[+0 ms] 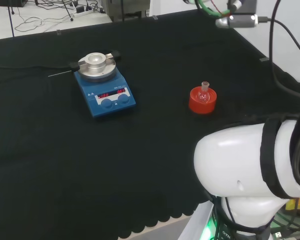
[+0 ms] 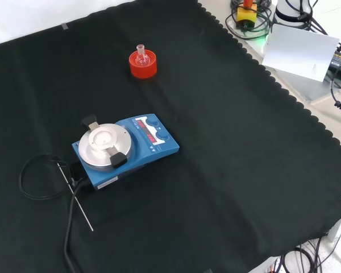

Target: Pick up the round-bottom flask.

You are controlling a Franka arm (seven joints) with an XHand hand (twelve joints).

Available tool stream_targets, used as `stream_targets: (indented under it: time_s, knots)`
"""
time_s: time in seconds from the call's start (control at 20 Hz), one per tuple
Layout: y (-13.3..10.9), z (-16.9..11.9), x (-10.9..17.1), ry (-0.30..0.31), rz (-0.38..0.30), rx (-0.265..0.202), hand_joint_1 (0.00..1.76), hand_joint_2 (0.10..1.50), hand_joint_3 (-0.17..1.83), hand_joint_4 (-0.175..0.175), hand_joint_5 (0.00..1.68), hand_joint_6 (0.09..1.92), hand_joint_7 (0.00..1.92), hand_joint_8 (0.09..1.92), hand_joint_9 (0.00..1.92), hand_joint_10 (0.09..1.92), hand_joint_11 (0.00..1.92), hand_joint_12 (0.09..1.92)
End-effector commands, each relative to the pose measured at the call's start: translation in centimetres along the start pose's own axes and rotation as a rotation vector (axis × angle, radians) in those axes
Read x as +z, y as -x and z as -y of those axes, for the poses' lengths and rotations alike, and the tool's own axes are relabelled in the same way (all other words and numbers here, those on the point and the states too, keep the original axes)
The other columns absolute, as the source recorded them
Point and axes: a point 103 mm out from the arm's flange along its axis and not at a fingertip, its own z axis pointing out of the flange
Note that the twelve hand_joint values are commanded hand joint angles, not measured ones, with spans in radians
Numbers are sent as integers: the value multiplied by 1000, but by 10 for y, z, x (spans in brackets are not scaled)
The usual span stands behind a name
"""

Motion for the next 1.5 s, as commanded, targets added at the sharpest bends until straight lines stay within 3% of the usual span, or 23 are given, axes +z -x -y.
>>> stream_targets:
  time_s: [0.05,0.25,0.45,0.8,0.95,1.15,1.5]
  knots:
    - [44,-13,40,-21,-38,66,108,1269,285,-19,338,321,97,597,205,690,0,1322]
    - [61,-29,63,11,-112,94,231,1225,253,-25,364,319,133,610,248,703,0,1355]
    - [71,-48,86,18,-118,104,452,1135,219,-37,429,330,208,645,339,729,19,1410]
    - [81,-76,128,-22,-116,127,653,1008,232,-48,504,341,262,678,412,720,68,1414]
    - [72,-86,145,-59,-107,128,734,885,370,-49,531,356,271,683,436,702,83,1407]
    - [72,-95,166,-88,-96,128,784,779,524,-50,557,392,276,690,450,701,92,1408]
    - [69,-103,202,-133,-81,141,808,730,581,-50,552,426,277,696,452,703,98,1410]
